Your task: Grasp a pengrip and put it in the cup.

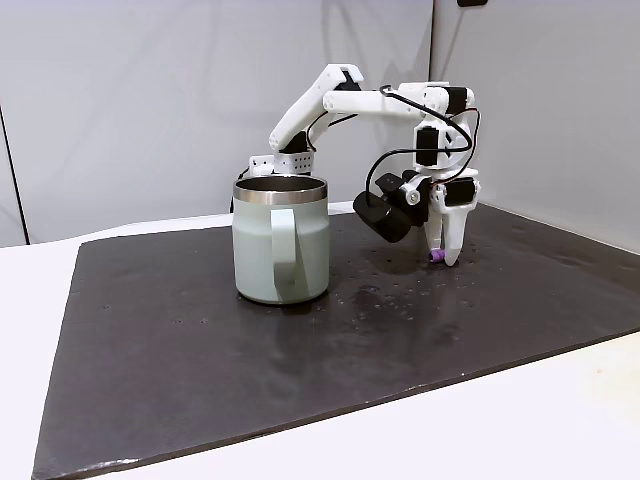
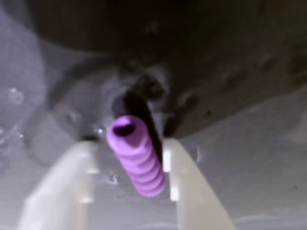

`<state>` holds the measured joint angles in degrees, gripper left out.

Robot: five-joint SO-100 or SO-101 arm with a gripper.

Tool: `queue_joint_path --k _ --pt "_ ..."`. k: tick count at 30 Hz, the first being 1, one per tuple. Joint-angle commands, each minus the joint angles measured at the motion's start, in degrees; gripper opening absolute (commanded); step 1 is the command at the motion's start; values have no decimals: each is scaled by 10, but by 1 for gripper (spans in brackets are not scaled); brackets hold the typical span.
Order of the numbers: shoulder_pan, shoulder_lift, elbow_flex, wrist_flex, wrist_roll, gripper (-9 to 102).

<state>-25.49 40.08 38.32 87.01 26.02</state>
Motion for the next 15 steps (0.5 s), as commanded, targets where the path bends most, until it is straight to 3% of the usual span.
queue_joint_path --k 1,9,15 --pt "9 3 -40 13 -11 4" --pt "11 25 -42 33 -17 0" --pt "11 132 -42 53 -32 0"
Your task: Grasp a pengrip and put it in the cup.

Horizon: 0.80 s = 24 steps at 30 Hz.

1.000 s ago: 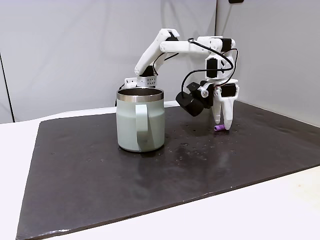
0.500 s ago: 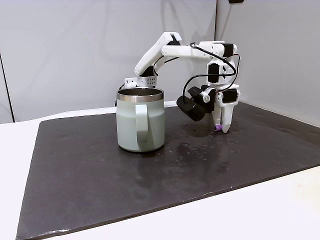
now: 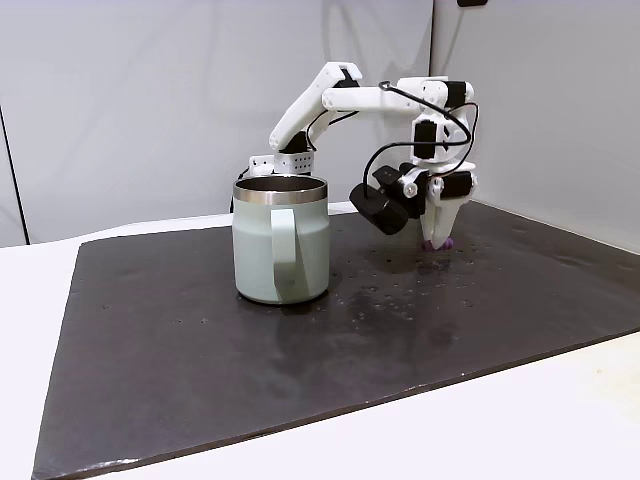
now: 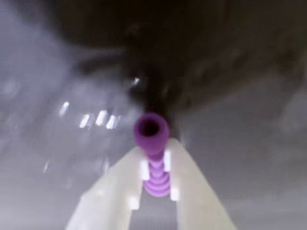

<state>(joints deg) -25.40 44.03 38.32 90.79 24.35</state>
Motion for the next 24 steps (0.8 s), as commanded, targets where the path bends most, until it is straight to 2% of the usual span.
queue_joint_path --k 1,15,24 --pt "10 112 -47 20 -19 0" --pt "18 301 -108 54 -93 0" --pt "132 385 -3 55 -95 0"
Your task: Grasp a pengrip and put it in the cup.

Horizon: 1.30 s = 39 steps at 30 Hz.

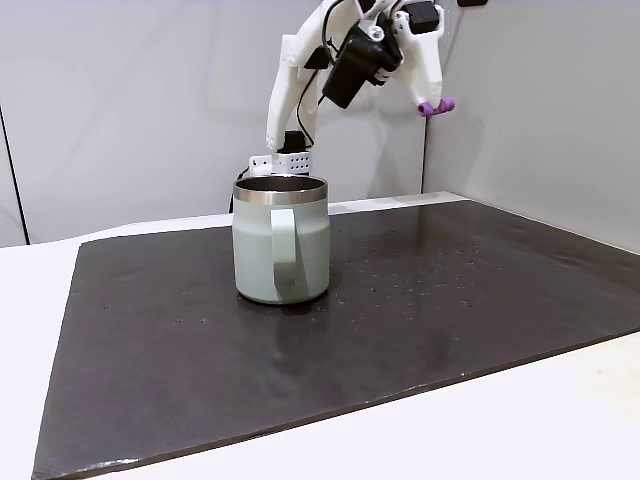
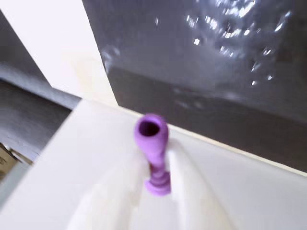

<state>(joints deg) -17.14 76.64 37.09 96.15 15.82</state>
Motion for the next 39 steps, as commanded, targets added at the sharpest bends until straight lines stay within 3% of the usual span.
queue_joint_path --k 1,14,24,25,30,39 --pt "69 68 22 2 -10 0" --pt "279 23 9 1 -90 0" --pt "333 -39 -59 1 -126 0" --pt "333 -39 -62 1 -127 2" --pt "329 -31 -64 1 -120 31" --pt "327 -28 -75 1 -120 32"
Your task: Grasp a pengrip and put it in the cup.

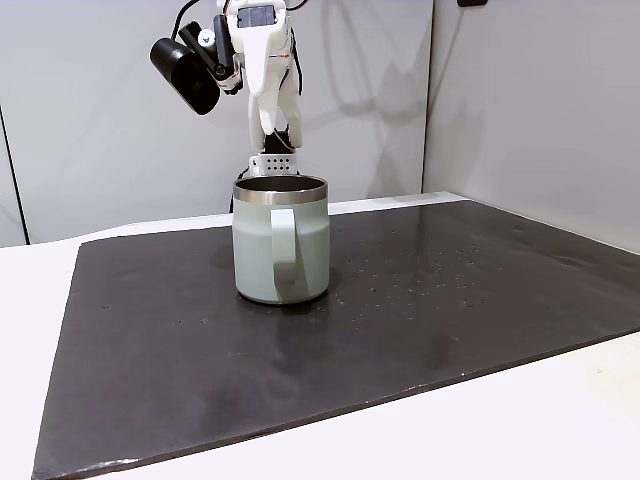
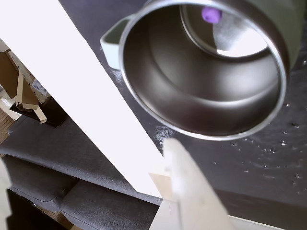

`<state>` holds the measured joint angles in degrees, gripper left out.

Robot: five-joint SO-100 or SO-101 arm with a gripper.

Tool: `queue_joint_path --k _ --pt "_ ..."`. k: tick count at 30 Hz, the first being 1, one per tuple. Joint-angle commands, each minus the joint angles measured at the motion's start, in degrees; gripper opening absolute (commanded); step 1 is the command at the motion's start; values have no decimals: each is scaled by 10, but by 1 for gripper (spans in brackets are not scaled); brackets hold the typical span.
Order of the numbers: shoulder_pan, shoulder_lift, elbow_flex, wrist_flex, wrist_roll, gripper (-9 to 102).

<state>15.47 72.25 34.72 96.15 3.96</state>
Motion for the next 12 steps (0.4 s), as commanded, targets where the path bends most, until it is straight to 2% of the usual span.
queue_joint_path --k 1,12 --pt "1 16 -51 1 -3 32" --pt "-6 28 -47 2 -2 30"
